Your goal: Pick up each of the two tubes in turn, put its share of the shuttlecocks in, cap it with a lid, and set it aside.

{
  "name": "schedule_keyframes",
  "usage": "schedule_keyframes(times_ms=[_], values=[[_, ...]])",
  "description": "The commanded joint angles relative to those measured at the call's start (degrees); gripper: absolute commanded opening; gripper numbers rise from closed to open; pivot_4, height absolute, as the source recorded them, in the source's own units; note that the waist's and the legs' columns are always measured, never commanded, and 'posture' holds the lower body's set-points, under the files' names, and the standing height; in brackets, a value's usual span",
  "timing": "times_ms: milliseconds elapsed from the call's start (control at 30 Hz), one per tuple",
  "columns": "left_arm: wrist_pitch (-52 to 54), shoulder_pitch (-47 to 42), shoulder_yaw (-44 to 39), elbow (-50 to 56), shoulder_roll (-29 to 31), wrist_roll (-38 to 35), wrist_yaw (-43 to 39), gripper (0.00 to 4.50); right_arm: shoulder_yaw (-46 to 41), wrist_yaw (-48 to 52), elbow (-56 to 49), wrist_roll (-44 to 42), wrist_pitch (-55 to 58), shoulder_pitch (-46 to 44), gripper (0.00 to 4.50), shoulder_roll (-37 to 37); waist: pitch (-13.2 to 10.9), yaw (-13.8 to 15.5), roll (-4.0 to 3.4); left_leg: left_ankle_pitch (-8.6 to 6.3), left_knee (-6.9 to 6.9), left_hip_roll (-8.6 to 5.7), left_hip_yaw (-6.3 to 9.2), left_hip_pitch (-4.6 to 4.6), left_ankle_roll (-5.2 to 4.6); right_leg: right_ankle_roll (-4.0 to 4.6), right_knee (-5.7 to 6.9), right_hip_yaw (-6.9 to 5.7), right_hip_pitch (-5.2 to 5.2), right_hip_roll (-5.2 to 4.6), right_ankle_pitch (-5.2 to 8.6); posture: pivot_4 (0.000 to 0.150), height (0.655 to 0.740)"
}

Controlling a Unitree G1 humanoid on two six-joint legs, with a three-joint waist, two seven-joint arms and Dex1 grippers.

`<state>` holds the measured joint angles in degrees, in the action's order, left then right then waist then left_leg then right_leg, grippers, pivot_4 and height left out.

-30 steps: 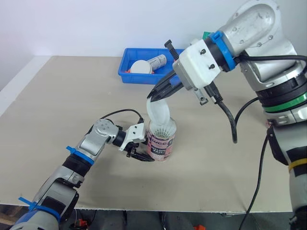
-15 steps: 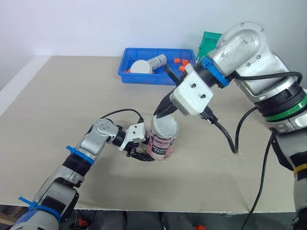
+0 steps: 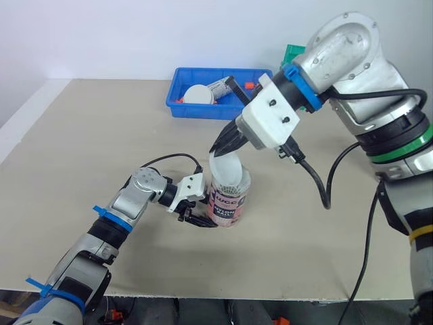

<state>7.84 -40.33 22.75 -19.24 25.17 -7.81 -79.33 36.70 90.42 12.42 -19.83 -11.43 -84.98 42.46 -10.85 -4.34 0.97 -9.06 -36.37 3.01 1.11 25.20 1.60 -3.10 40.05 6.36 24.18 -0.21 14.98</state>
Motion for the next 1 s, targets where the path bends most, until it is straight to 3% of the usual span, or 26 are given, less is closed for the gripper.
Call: schedule_keyframes(times_ms=[33,1000], values=[[0.6,-0.4,-0.1,-0.8,0.4,1.3,0.1,2.88,-1.9,2.1,-0.3,-1.2,-1.0,-3.2,0.04,0.7,0.0,0.0,0.0,0.0,0.0,0.0,0.0,0.0,0.0,0.0,0.0,0.0,0.0,0.0,0.0,0.15,0.7038],[0.9,-0.4,-0.4,-0.7,0.3,1.0,0.3,2.88,9.8,2.1,-4.0,-2.2,-7.2,-5.1,0.04,6.4,0.0,0.0,0.0,0.0,0.02,0.0,-0.01,0.0,0.0,0.02,0.0,0.0,0.01,-0.01,0.02,0.15,0.7038]])
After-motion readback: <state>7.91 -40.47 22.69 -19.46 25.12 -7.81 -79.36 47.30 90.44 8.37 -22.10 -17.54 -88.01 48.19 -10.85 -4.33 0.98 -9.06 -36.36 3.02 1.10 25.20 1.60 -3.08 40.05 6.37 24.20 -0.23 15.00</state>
